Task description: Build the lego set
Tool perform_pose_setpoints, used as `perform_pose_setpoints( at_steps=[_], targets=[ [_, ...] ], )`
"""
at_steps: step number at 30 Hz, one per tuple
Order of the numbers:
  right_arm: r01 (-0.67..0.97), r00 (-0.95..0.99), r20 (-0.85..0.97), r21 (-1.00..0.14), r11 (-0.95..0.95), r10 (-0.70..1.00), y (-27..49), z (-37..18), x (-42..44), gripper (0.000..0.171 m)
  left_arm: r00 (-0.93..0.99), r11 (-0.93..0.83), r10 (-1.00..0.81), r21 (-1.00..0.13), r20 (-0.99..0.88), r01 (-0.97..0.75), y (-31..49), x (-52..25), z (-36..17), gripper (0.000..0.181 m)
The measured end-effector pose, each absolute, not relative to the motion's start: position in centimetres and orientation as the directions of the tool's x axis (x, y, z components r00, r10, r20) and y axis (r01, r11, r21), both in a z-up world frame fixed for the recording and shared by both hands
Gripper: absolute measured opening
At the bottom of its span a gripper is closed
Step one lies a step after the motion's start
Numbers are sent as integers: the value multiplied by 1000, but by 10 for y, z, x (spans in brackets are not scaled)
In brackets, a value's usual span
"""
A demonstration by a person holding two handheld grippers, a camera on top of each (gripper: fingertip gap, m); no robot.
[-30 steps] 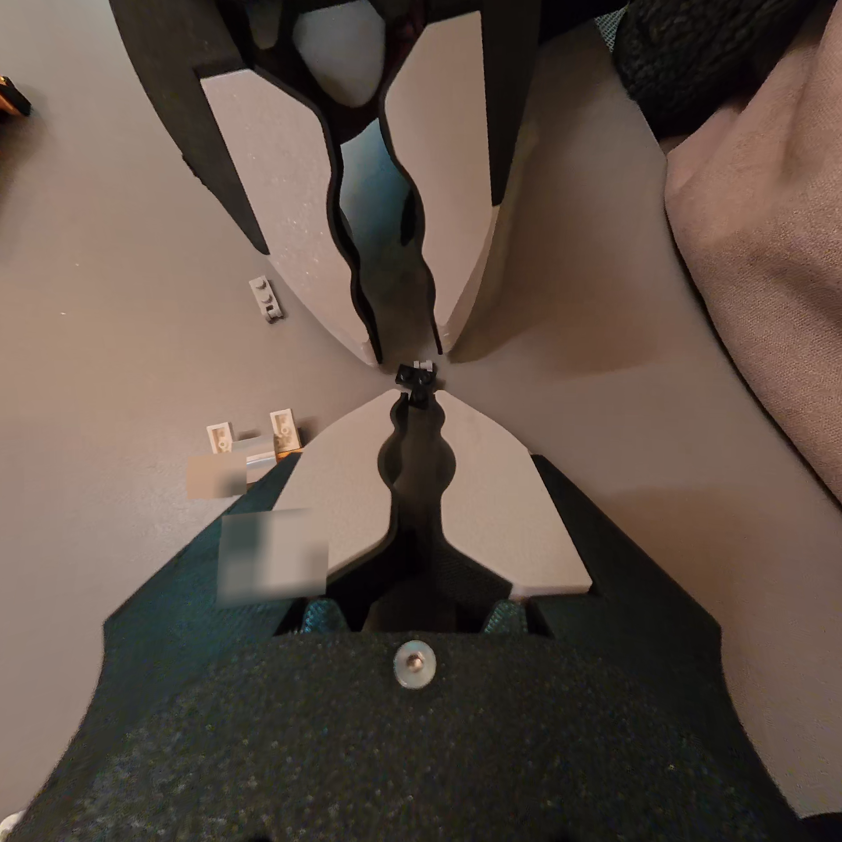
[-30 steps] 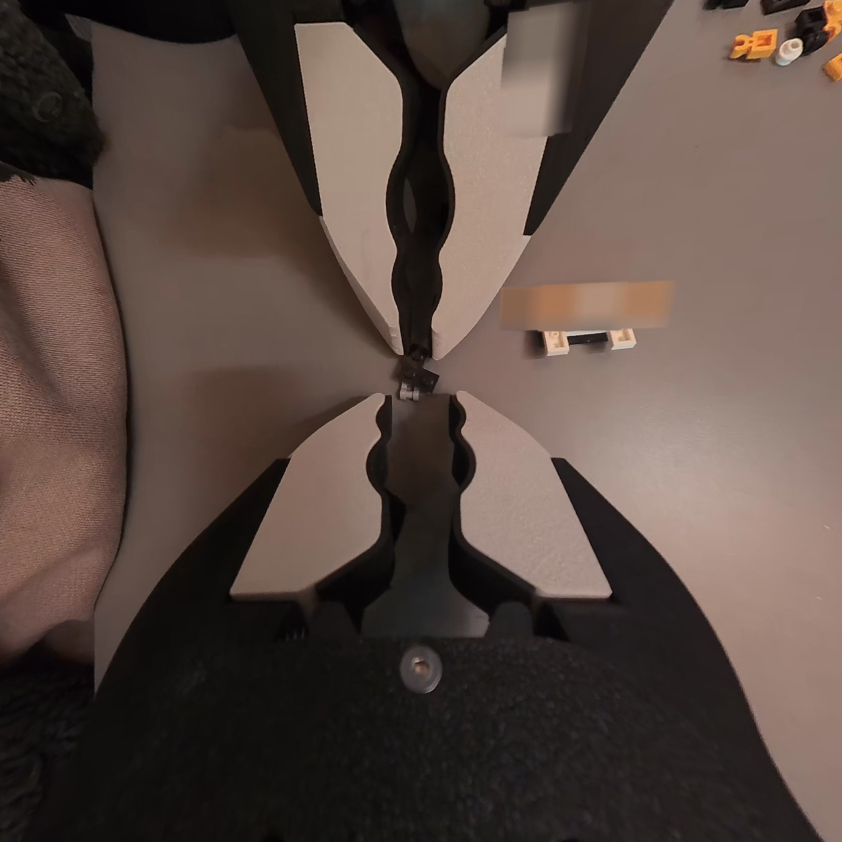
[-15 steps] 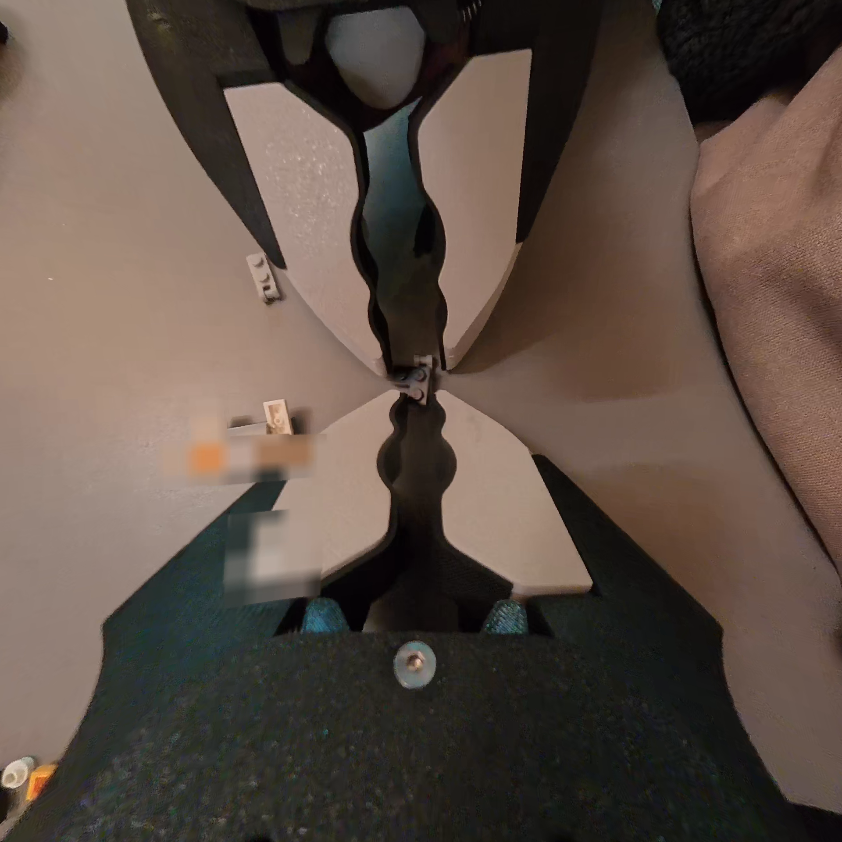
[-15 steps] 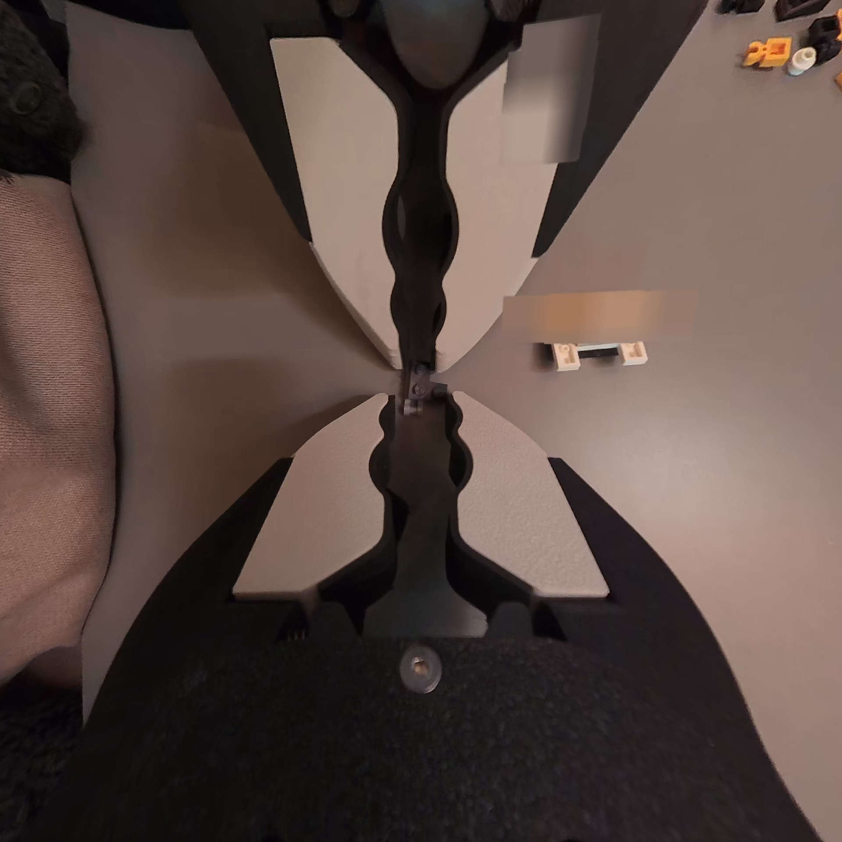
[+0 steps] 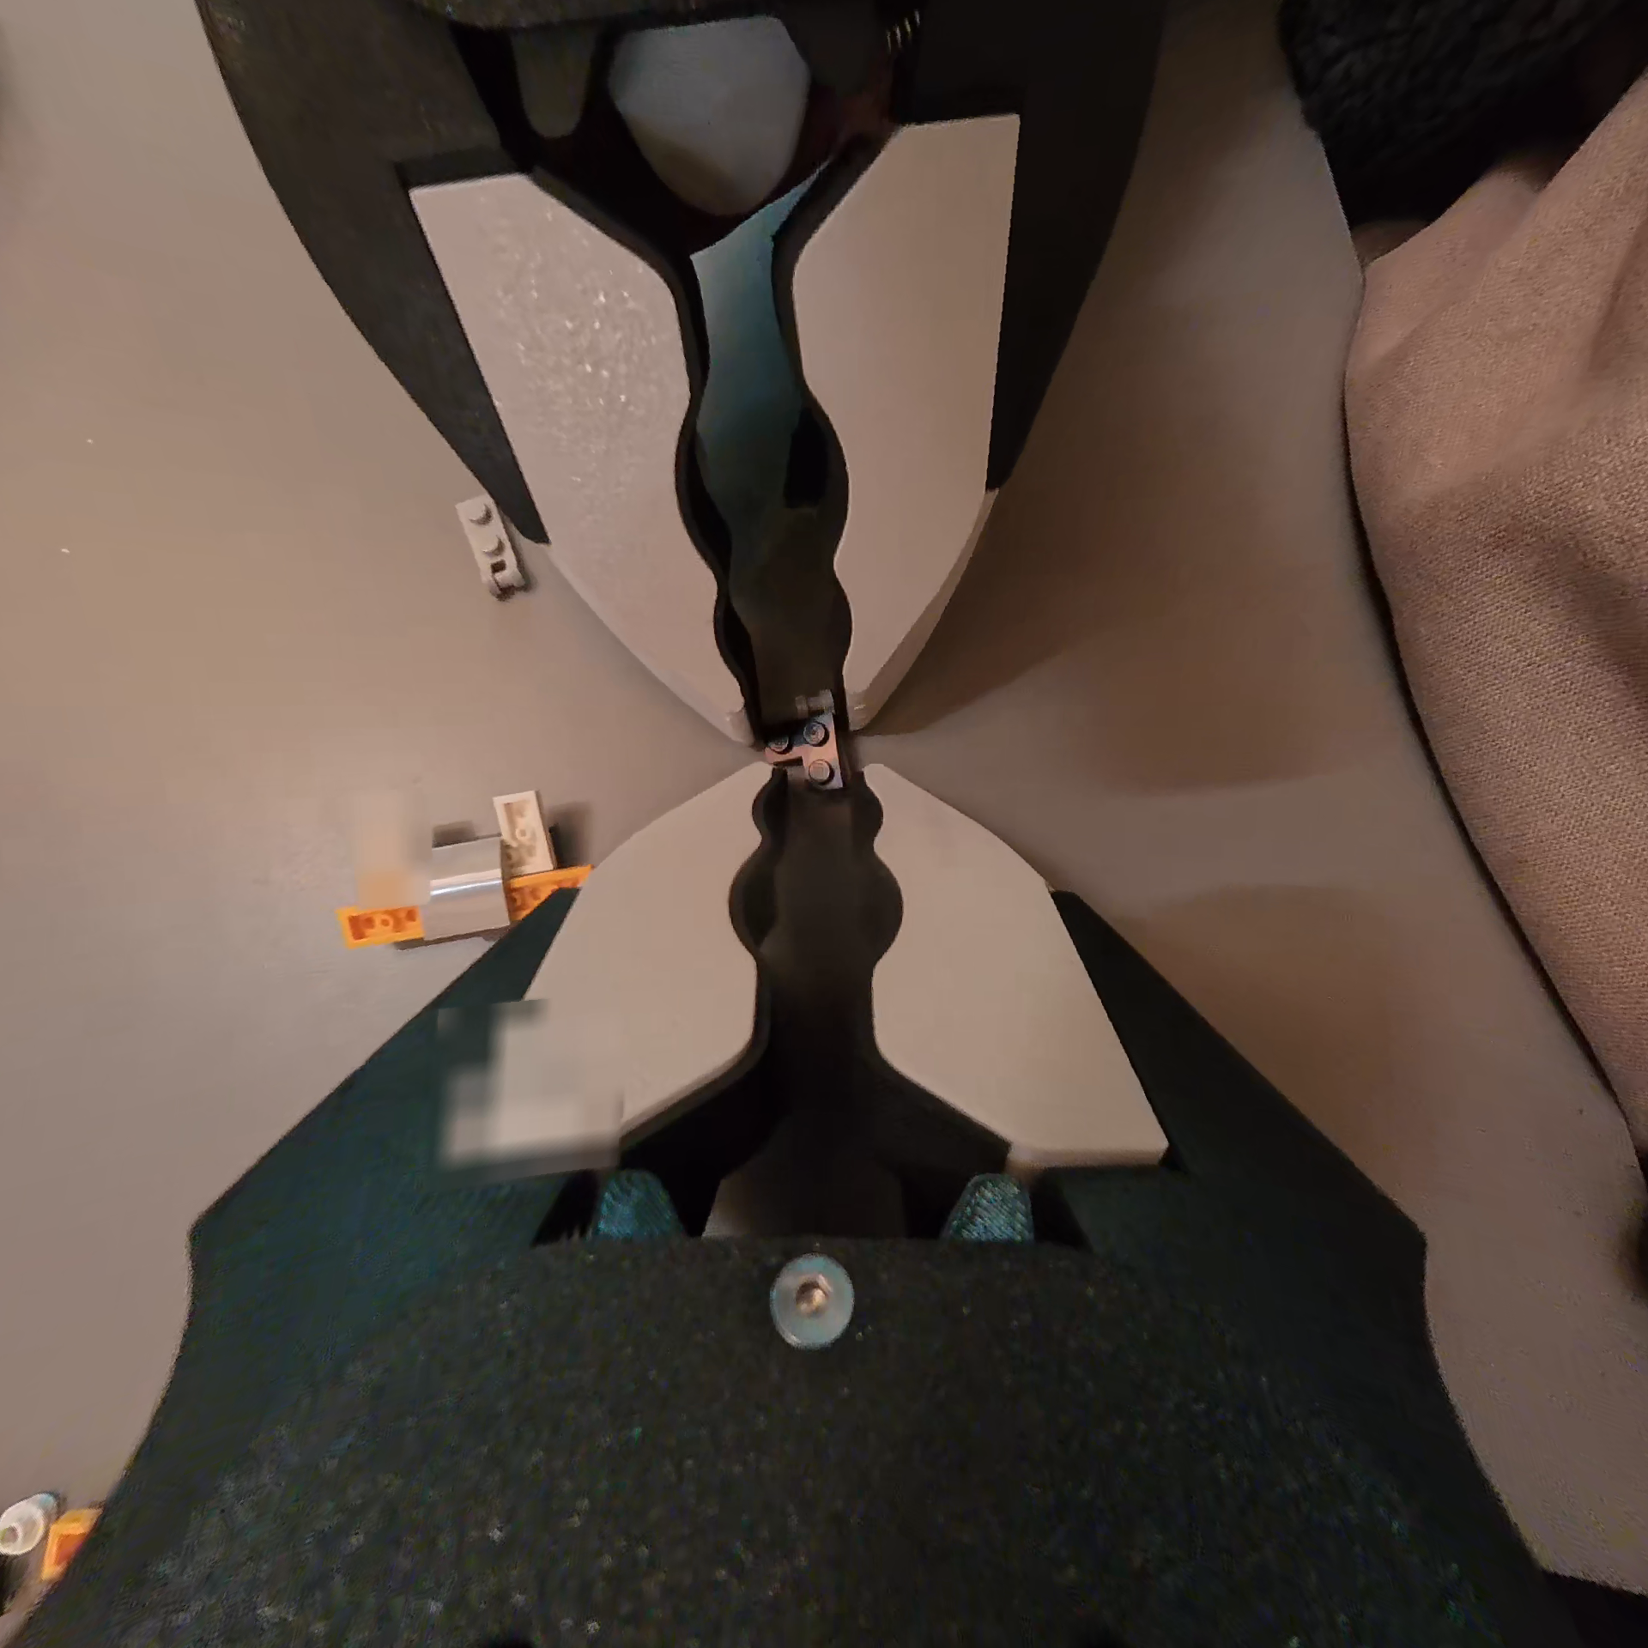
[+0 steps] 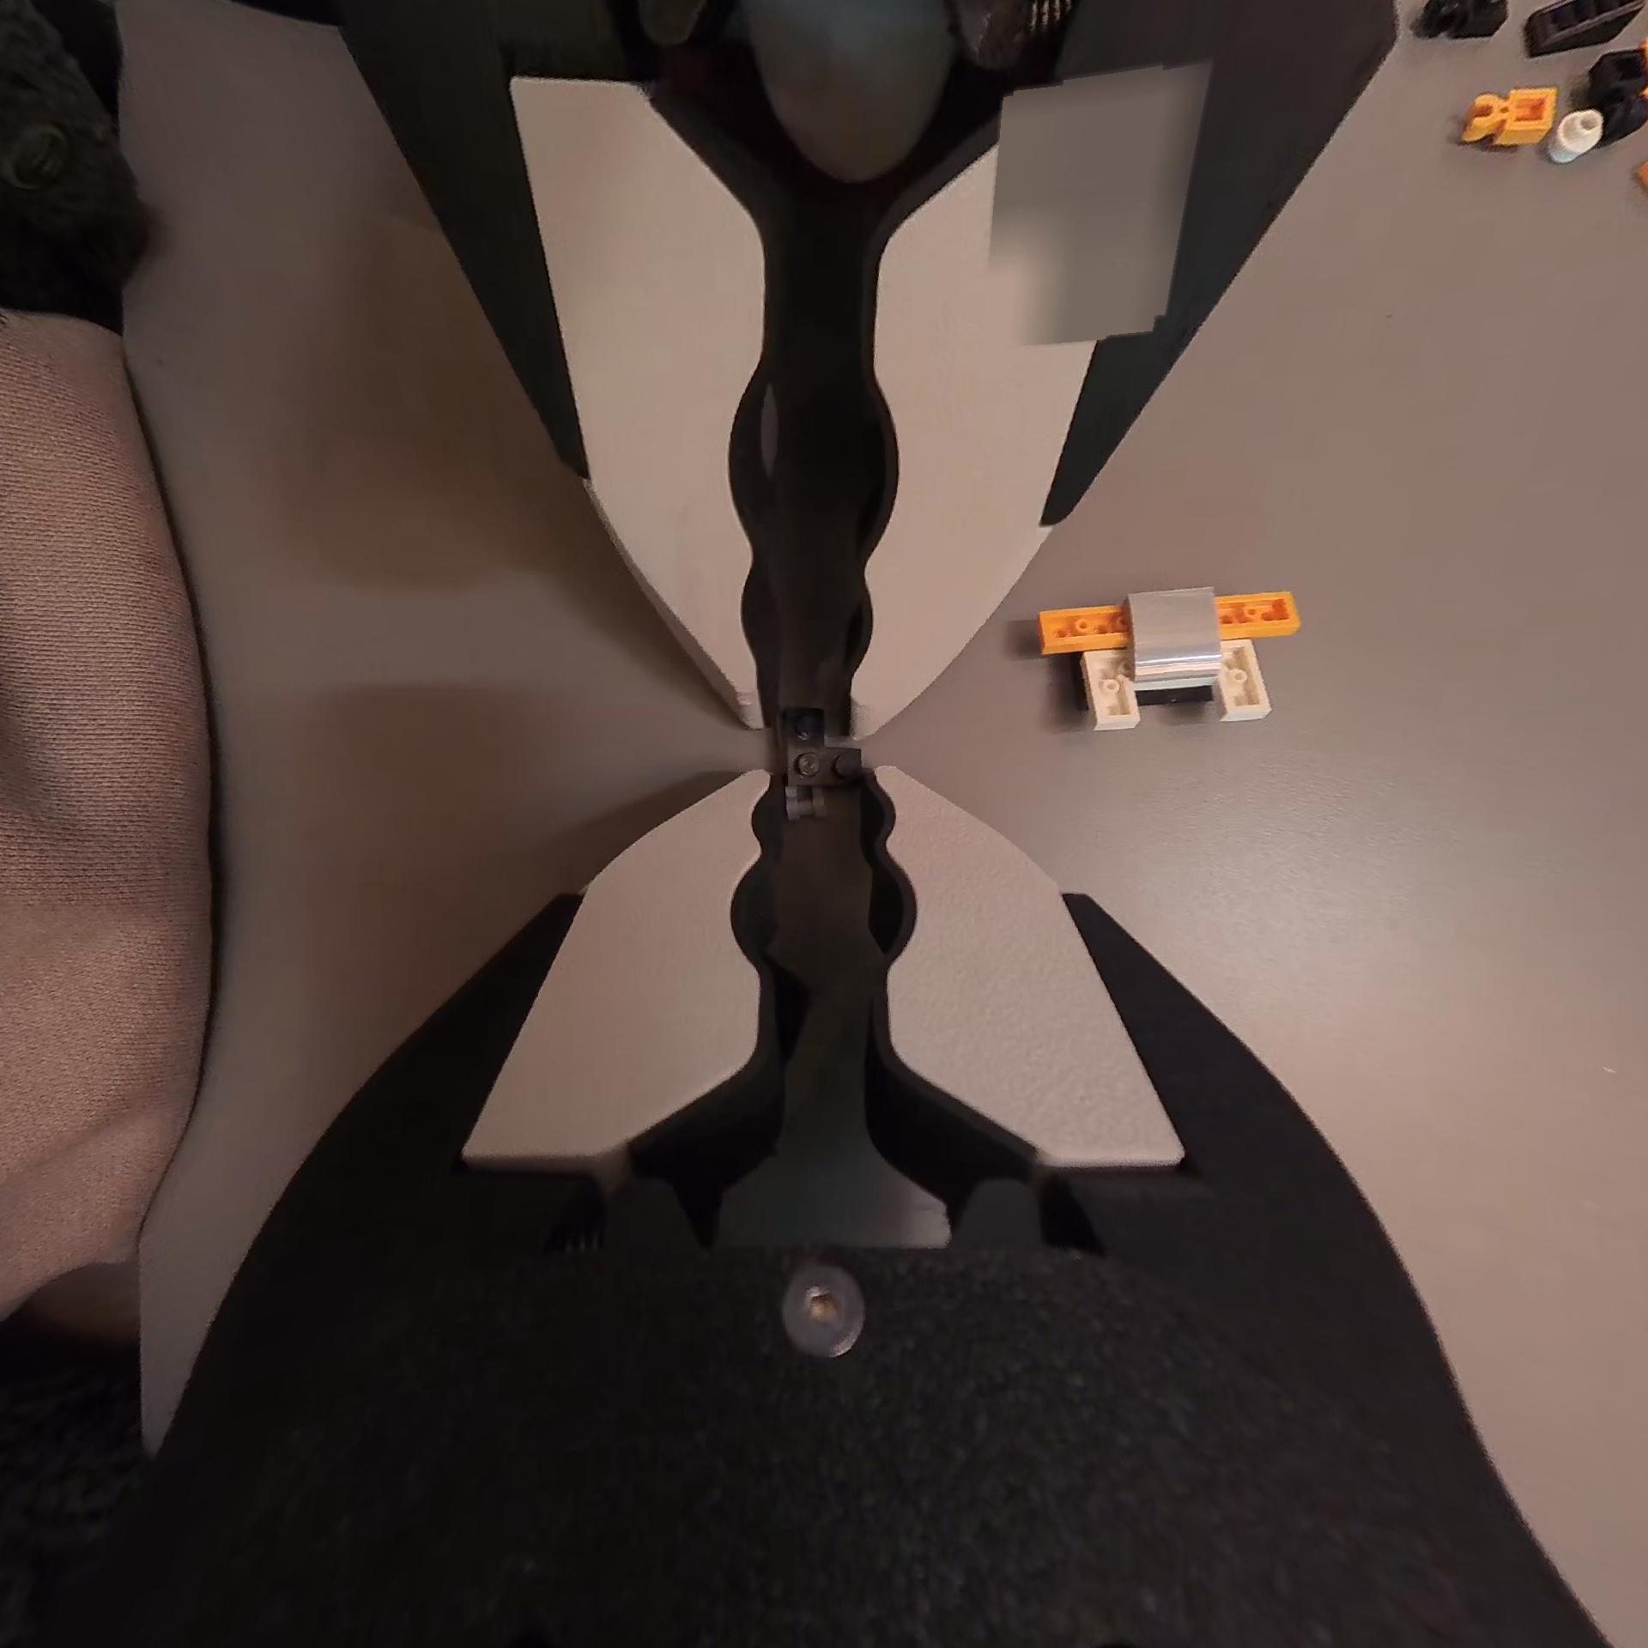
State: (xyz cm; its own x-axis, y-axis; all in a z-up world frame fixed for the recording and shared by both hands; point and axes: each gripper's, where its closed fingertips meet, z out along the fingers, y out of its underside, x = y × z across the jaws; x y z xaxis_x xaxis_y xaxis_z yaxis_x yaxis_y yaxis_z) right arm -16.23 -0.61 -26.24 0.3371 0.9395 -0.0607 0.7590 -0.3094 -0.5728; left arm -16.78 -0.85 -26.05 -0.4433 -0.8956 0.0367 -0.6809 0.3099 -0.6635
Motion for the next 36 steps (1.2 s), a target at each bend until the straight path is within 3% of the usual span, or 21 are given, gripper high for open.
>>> perform_pose_setpoints(
  at_steps=[36],
  targets=[
    [732,365,-87,-588,-343,927,-9,-261,-161,7,-412,347,-911,-608,-36,-714,-8,-167,-262,11]
  ],
)
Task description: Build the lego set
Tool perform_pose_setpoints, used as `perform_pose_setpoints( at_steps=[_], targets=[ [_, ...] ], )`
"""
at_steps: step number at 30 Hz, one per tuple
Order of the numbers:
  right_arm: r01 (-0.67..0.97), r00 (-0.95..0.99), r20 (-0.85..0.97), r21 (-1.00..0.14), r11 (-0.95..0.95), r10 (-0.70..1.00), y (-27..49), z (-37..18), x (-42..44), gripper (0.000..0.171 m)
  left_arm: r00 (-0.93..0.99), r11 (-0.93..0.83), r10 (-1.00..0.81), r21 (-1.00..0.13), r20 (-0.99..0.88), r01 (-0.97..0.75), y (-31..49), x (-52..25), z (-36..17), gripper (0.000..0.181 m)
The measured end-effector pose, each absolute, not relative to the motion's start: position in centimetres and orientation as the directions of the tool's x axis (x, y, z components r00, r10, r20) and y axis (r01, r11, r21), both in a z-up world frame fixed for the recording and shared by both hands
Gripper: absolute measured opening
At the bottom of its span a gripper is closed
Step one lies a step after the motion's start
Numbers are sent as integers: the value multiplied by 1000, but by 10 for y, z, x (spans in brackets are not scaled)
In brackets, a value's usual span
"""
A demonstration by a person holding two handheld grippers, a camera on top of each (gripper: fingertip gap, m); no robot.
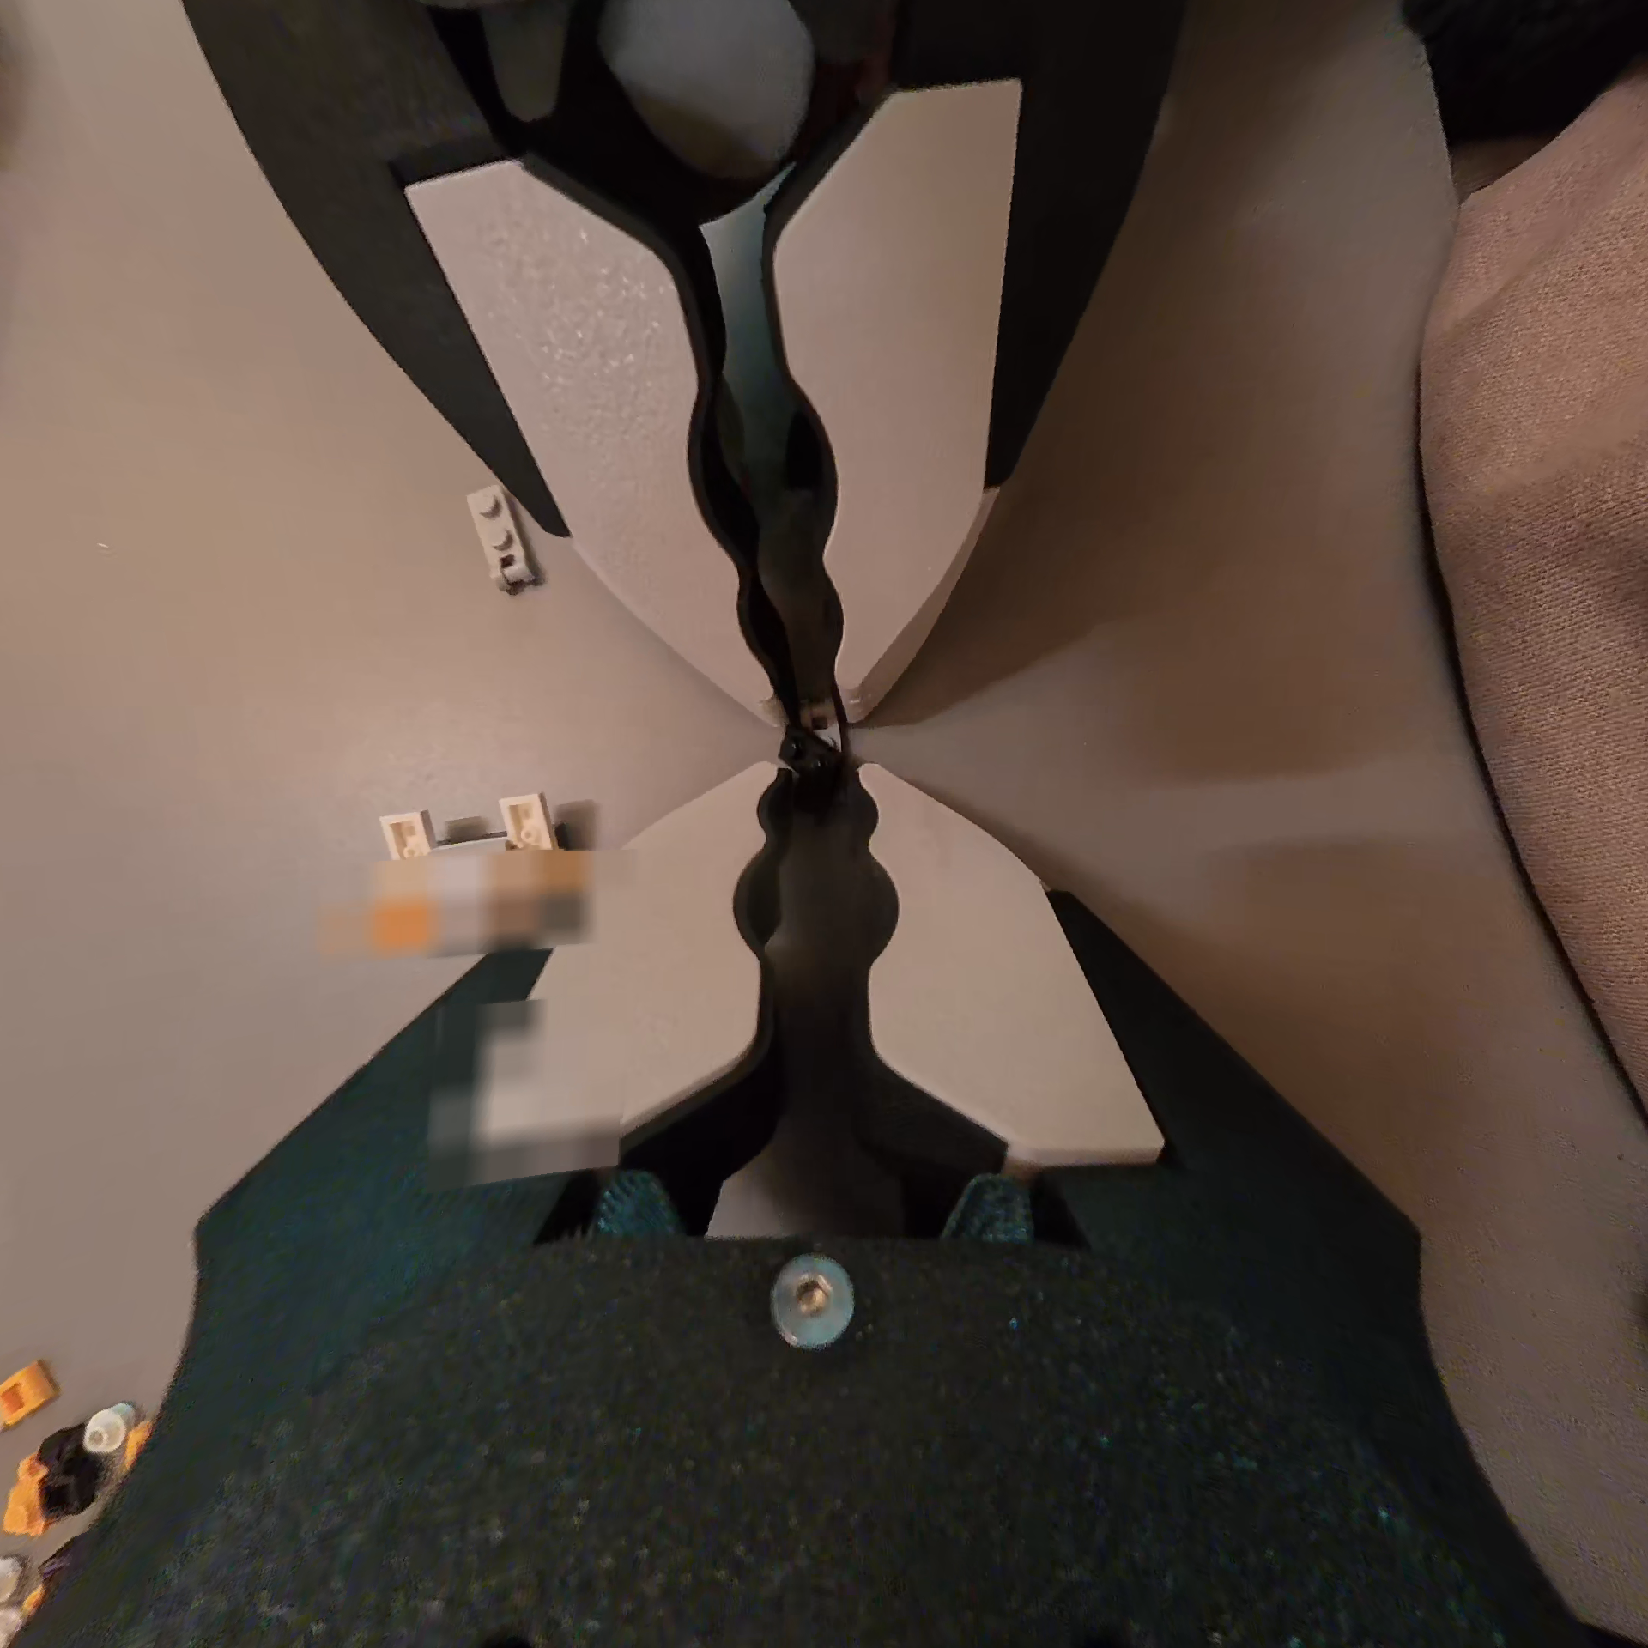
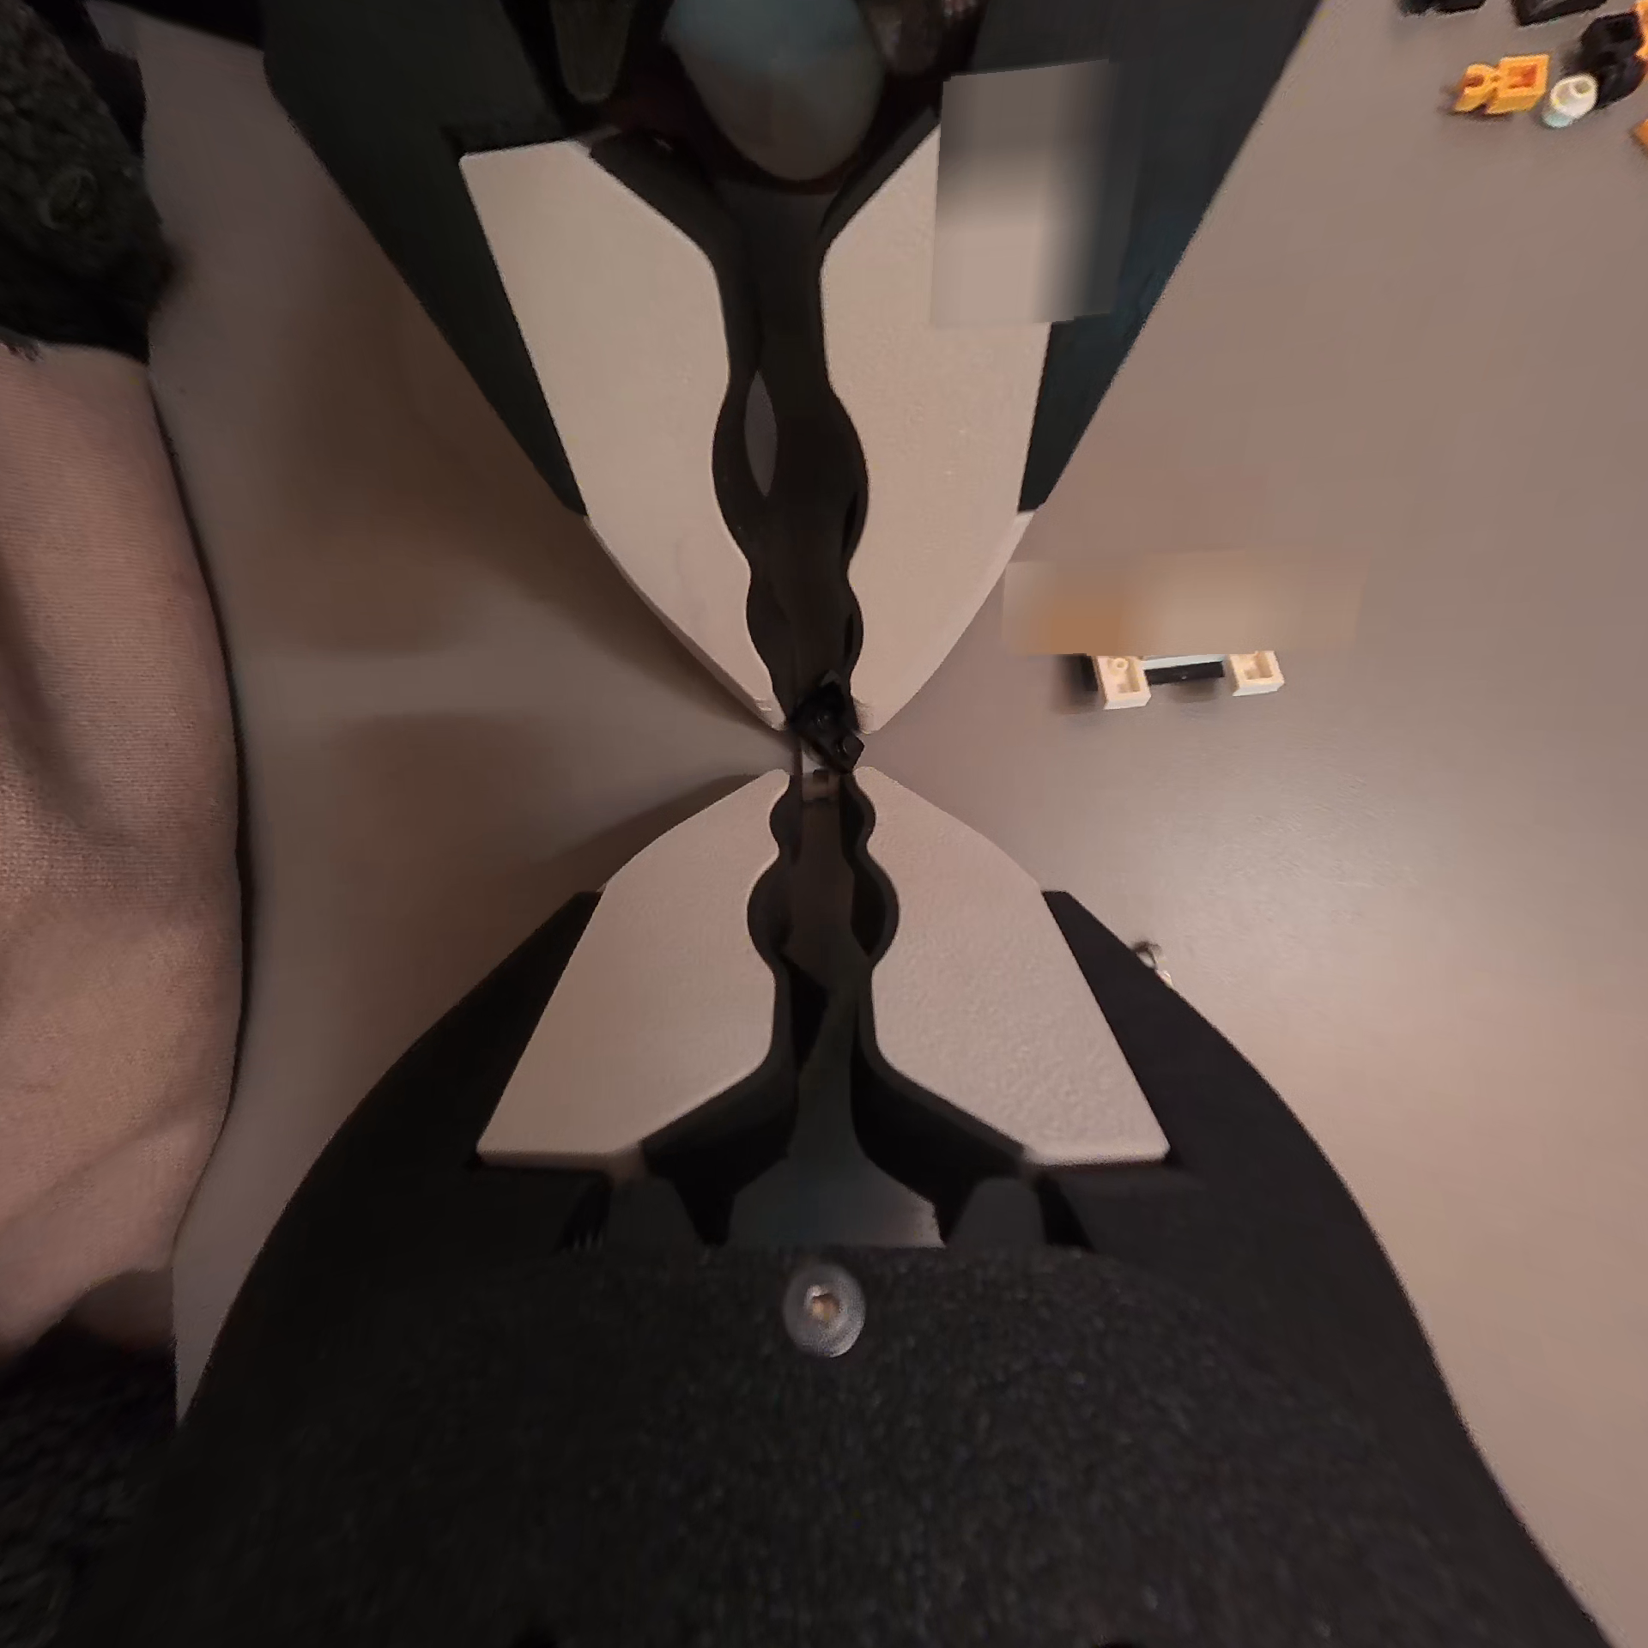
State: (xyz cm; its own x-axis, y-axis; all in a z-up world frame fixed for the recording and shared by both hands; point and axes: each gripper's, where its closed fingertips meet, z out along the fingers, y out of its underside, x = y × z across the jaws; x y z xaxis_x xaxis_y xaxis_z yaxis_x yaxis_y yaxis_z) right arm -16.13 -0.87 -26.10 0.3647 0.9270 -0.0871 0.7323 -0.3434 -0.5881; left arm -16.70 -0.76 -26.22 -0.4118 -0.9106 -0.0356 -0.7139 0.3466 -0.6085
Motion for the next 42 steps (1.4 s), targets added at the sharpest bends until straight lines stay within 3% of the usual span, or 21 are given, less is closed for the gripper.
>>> perform_pose_setpoints(
  at_steps=[6,16,32,42],
  targets=[
    [669,430,-164,-602,-435,888,-3,-259,-162,7,-376,341,-924,-593,-68,-729,-1,-166,-261,10],
    [438,489,-453,-612,-659,746,7,-248,-160,7,-306,286,-949,-607,-73,-742,8,-163,-258,13],
    [514,490,-352,-623,-590,798,7,-253,-158,8,-313,283,-948,-618,-63,-733,8,-162,-259,15],
    [367,448,-546,-611,-702,708,10,-242,-159,7,-350,357,-926,-624,-141,-695,7,-161,-254,12]
  ],
)
